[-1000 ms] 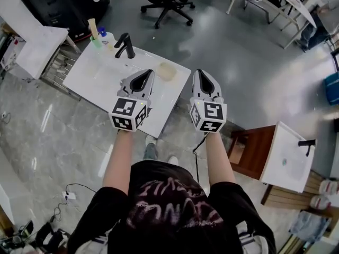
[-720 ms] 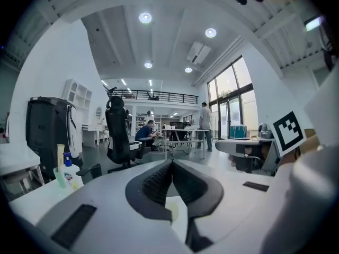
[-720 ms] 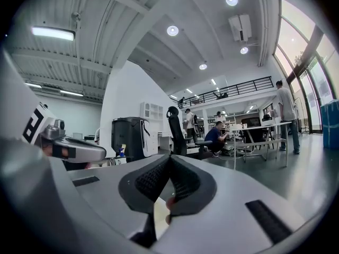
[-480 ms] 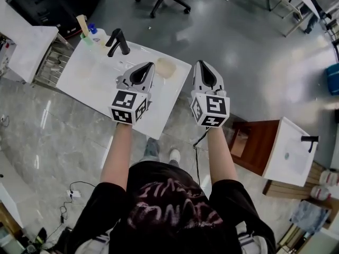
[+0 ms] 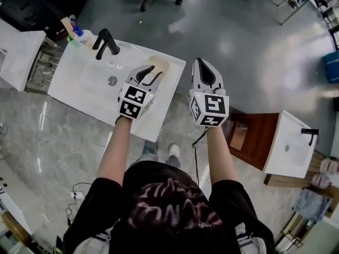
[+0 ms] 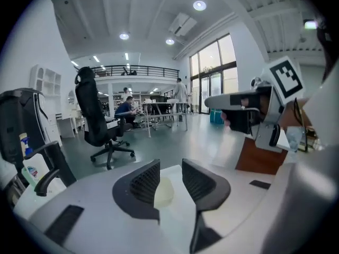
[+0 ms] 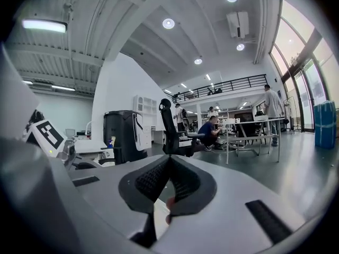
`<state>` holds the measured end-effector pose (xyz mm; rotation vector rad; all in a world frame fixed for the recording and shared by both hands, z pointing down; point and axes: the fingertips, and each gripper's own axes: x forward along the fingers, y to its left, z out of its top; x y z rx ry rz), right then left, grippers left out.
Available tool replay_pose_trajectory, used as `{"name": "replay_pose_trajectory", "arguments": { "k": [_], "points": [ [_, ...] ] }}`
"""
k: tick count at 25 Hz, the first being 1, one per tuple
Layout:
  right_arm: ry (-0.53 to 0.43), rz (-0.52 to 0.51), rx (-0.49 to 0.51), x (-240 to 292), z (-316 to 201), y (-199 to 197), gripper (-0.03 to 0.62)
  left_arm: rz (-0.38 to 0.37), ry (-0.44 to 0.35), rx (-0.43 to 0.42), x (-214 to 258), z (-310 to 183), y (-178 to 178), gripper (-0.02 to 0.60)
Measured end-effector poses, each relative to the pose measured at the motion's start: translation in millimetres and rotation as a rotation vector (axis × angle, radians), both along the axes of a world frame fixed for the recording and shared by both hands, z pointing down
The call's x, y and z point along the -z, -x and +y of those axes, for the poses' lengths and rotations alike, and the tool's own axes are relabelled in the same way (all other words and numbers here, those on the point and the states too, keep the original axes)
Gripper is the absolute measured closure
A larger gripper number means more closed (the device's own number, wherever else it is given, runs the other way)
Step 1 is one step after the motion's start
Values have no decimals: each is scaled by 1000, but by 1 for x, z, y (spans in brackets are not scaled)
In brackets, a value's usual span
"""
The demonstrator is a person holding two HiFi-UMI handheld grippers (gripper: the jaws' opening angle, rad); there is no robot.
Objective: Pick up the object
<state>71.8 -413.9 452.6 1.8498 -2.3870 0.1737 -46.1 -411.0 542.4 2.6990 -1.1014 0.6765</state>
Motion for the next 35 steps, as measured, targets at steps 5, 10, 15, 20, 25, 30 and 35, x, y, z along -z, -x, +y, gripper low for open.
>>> {"name": "replay_pose_trajectory", "arguments": {
  "k": [5,10,15,20,25,30,35],
  "points": [
    [25,-8,-15,-14,-6,-7,579,-142,72,-99,-54,-14,-16,407],
    [52,-10,-35,-29,-10,-16,579,-246,136,-168,-88,-23,-25,399],
    [54,-11,-48,-32,-17,-22,579,-306,195,-209,-117,-23,-32,398],
    [57,-5,-46,-33,-20,-23,579,-345,258,-224,-141,-21,-32,400],
    [64,-2,-56,-35,-21,-28,579,-366,280,-223,-150,-25,-31,453],
    [69,-3,-66,-36,-21,-34,579,-423,282,-273,-157,-22,-34,476],
    [71,-3,-66,-37,-23,-34,579,-406,290,-267,-158,-27,-35,520]
  ]
}}
